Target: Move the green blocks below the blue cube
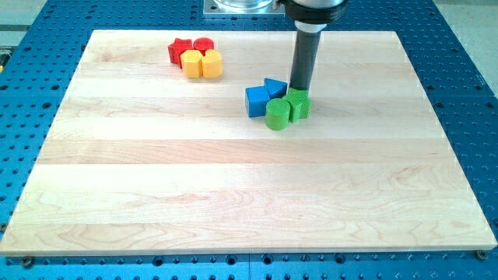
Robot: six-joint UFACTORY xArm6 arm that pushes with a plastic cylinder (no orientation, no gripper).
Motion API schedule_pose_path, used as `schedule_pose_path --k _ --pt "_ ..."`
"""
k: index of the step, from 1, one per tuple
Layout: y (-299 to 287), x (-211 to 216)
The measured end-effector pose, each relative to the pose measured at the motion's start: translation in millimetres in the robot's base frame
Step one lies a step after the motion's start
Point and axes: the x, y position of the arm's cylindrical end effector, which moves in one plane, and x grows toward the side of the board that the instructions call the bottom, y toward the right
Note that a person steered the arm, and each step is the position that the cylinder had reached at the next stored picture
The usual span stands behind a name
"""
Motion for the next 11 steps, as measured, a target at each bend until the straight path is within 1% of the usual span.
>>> schedule_pose_path --k 1,2,3,4,5,7,8,9,10,11 --pt "-12 18" --pt "-10 40" --pt "7 73" --pt "14 91" --pt "-23 77" --pt "-109 75" --pt "-97 84" --pt "-57 84" --pt "-57 84" --pt "-103 89"
